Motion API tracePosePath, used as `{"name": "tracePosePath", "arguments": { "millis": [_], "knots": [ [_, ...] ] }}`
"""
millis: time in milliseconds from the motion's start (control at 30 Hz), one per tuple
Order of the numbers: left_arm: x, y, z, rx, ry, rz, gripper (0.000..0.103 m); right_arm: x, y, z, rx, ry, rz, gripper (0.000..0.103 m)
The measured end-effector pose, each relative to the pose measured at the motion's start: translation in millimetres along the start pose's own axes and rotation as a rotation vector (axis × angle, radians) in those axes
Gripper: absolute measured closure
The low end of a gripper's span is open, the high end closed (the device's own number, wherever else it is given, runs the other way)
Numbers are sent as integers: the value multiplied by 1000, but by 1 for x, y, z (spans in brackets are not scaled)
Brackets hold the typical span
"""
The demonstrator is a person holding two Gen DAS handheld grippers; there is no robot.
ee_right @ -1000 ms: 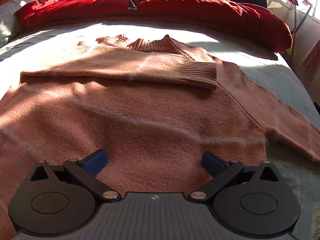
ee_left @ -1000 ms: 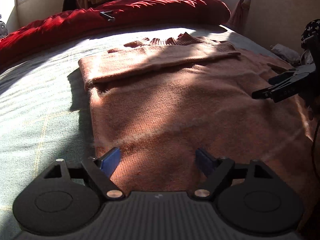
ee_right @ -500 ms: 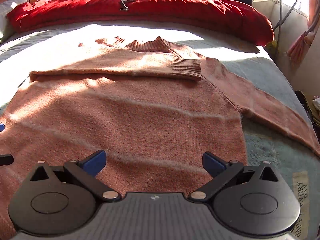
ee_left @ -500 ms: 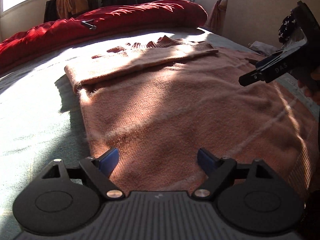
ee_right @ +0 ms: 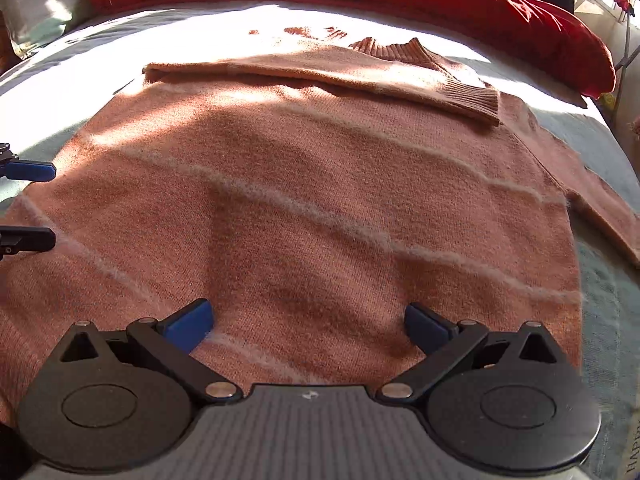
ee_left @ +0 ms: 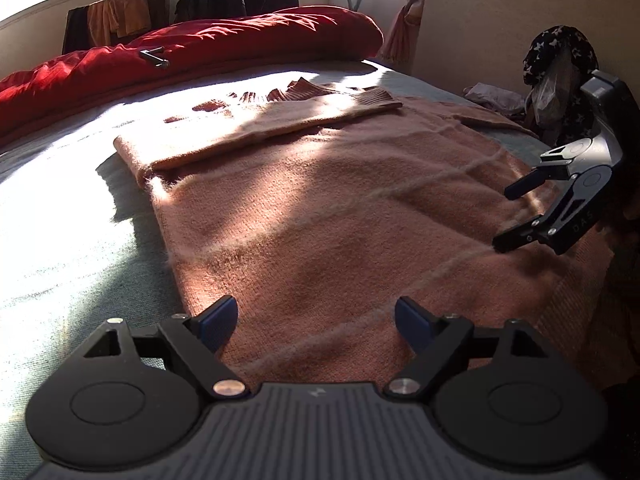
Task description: Fold clothes
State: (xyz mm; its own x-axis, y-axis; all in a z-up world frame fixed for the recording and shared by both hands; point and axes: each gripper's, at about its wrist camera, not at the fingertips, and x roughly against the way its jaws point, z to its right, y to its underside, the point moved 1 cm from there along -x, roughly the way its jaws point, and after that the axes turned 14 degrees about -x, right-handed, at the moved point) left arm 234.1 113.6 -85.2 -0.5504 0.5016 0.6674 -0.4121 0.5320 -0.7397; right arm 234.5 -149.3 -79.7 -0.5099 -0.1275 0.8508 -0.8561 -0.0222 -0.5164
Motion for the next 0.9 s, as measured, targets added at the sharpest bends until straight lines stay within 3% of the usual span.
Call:
{"name": "tracePosePath", "arguments": {
  "millis": [267, 400, 600, 800, 900],
  "knots": [
    [-26, -39, 28, -180, 143, 47, 17, 29, 36, 24, -83, 18, -37, 0],
    [-43, -39, 53, -271, 223, 2, 17, 39, 47, 33, -124, 30, -56, 0],
    [-44, -28, 50, -265, 236, -18, 15, 52, 54, 46, -150, 103, -70, 0],
    [-48, -31, 48, -228, 201, -39, 12, 57, 32, 63, -166, 142, 1, 0],
    [-49, -33, 54, -224, 172, -59, 10, 45, 23, 71, -165, 129, -4, 0]
  ]
}}
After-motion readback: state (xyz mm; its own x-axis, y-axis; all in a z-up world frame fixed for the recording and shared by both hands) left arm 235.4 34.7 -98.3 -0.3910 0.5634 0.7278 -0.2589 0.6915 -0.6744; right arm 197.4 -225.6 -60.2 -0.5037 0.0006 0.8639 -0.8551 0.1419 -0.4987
